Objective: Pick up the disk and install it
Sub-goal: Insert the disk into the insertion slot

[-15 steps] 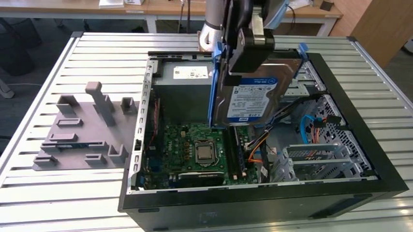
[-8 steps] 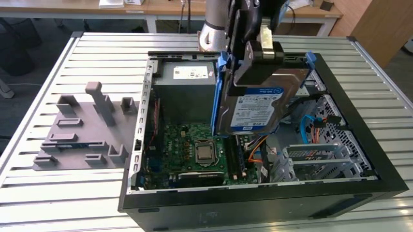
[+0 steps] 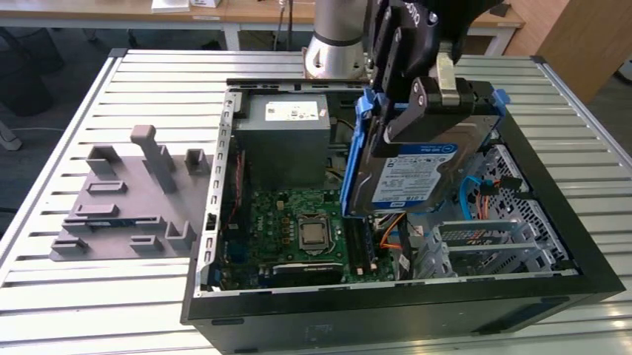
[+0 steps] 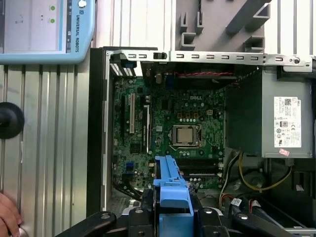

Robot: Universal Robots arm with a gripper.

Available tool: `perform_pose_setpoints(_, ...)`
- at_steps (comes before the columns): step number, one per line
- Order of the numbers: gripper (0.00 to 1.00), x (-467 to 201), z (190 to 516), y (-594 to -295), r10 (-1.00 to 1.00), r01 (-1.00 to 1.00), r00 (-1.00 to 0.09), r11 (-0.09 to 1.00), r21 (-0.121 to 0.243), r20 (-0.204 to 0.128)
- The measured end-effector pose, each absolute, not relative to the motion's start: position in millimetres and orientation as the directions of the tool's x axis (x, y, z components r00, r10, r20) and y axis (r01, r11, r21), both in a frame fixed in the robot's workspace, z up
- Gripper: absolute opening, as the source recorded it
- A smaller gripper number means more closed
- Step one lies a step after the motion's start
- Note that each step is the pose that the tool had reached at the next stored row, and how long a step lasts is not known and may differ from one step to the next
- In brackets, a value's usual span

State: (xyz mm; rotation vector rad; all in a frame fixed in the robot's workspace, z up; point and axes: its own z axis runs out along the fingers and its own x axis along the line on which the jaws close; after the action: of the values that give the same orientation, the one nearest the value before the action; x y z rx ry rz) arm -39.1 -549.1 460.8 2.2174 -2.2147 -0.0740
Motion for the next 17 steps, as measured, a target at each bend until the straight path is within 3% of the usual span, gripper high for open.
perform_pose_setpoints(17,0.36,-23,457,-557,-1.0,-0.999,0.001,-0.002,0.038,-0.028)
